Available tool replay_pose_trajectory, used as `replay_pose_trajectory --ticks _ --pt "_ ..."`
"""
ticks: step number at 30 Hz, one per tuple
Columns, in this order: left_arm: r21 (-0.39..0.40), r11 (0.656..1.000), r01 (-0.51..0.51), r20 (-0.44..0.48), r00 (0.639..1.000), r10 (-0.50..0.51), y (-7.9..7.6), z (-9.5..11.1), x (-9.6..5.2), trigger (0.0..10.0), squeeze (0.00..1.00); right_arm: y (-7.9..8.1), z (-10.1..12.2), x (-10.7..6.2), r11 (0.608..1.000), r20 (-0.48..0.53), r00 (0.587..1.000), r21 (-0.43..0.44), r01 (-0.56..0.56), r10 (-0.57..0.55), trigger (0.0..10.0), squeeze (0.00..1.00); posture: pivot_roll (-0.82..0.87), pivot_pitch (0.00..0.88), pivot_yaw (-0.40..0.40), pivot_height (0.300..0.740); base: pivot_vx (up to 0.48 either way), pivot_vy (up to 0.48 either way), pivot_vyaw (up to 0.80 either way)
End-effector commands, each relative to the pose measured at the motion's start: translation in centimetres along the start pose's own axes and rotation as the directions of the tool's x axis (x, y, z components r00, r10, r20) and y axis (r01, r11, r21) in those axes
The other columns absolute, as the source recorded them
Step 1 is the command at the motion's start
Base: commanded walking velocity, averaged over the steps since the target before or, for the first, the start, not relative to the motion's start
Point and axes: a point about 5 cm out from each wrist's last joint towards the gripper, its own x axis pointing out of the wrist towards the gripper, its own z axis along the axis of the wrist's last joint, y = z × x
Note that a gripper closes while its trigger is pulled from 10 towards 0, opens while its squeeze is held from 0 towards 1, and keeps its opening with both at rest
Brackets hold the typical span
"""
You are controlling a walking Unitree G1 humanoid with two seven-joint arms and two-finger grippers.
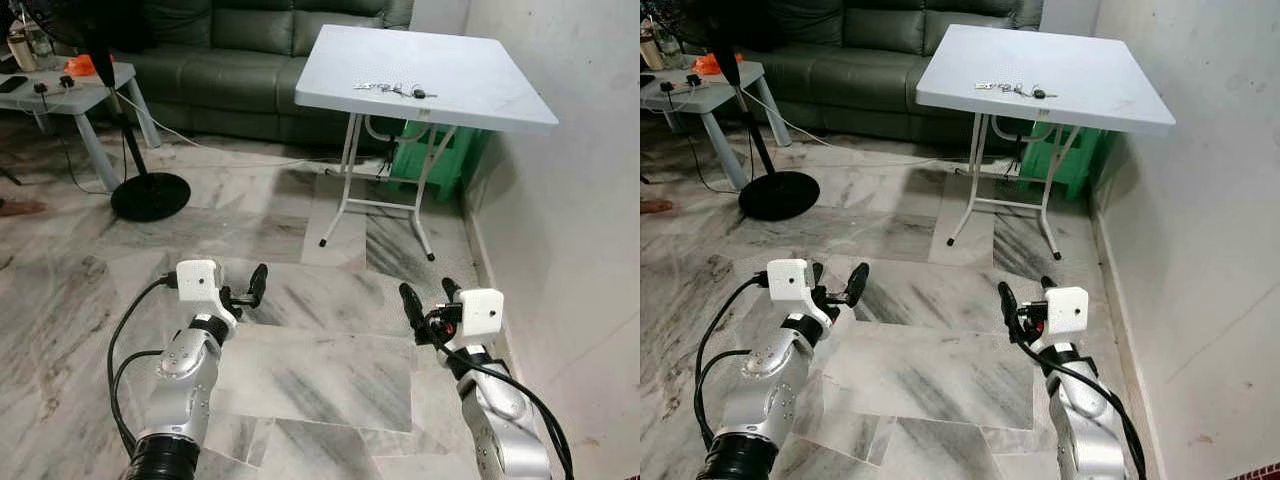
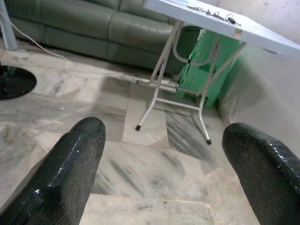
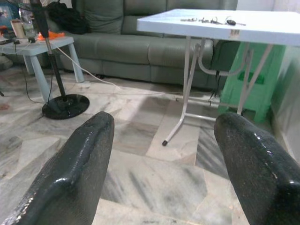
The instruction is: Hang keys on a hook
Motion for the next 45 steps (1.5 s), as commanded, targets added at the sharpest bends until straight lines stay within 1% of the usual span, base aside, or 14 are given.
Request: replay_pose_trajectory --ticks 1,3,4,6,8,9,11,17,27,45 --pt "0.03 0.999 0.021 0.018 1.0 -0.021 -0.3 0.9 0.2 10.0 0.0 -0.1 0.7 0.0 1.0 0.031 1.0 -0.013 -0.003 0.003 10.0 0.0 0.0 0.037 -0.061 0.74 0.0 0.0 0.0" --pt "0.033 0.999 0.021 0.022 1.0 -0.022 -0.3 1.0 0.2 10.0 0.0 -0.1 0.8 0.0 1.0 0.032 0.999 -0.009 -0.005 0.005 10.0 0.0 0.0 0.039 -0.06 0.74 0.0 0.0 0.0" --pt "0.019 1.0 0.013 0.028 1.0 -0.013 -0.2 1.2 0.2 10.0 0.0 -0.1 0.9 -0.1 1.0 0.032 0.999 -0.003 -0.005 0.005 10.0 0.0 0.0 0.039 -0.059 0.74 0.0 0.0 0.0" --pt "0.014 1.0 0.01 0.028 1.0 -0.011 -0.2 1.2 0.2 10.0 0.0 -0.1 0.9 -0.1 1.0 0.031 0.999 -0.002 -0.004 0.004 10.0 0.0 0.0 0.039 -0.059 0.74 0.0 0.0 0.0" --pt "0.0 1.0 0.01 0.049 0.999 -0.01 -0.1 1.5 0.2 10.0 0.0 0.0 1.2 0.0 1.0 0.041 0.999 0.003 -0.001 0.001 10.0 0.0 0.0 0.038 -0.057 0.74 0.0 0.0 0.0" --pt "0.003 1.0 0.006 0.051 0.999 -0.006 0.0 1.6 0.2 10.0 0.0 0.1 1.5 0.0 1.0 0.065 0.998 0.015 -0.001 0.0 10.0 0.0 0.0 0.038 -0.057 0.74 0.0 0.0 0.0" --pt "0.01 1.0 0.002 0.052 0.999 -0.002 0.0 1.6 0.2 10.0 0.0 0.1 1.7 0.1 1.0 0.078 0.997 0.023 0.0 -0.001 10.0 0.0 0.0 0.037 -0.057 0.74 0.0 0.0 0.0" --pt "0.011 1.0 -0.003 0.053 0.999 0.003 0.1 1.6 0.2 10.0 0.0 0.1 1.9 0.0 1.0 0.087 0.996 0.027 0.002 -0.004 10.0 0.0 0.0 0.036 -0.057 0.74 0.0 0.0 0.0" --pt "0.014 1.0 -0.008 0.067 0.998 0.007 0.0 1.9 0.3 10.0 0.0 -0.2 2.3 0.1 1.0 0.101 0.995 0.026 0.009 -0.012 10.0 0.0 0.0 0.038 -0.06 0.74 0.331 0.0 0.0" --pt "0.011 1.0 -0.009 0.071 0.997 0.009 -0.1 2.1 0.5 10.0 0.0 -0.1 2.4 0.1 1.0 0.101 0.995 0.027 0.007 -0.01 10.0 0.0 0.0 0.038 -0.061 0.74 0.321 0.0 0.0"
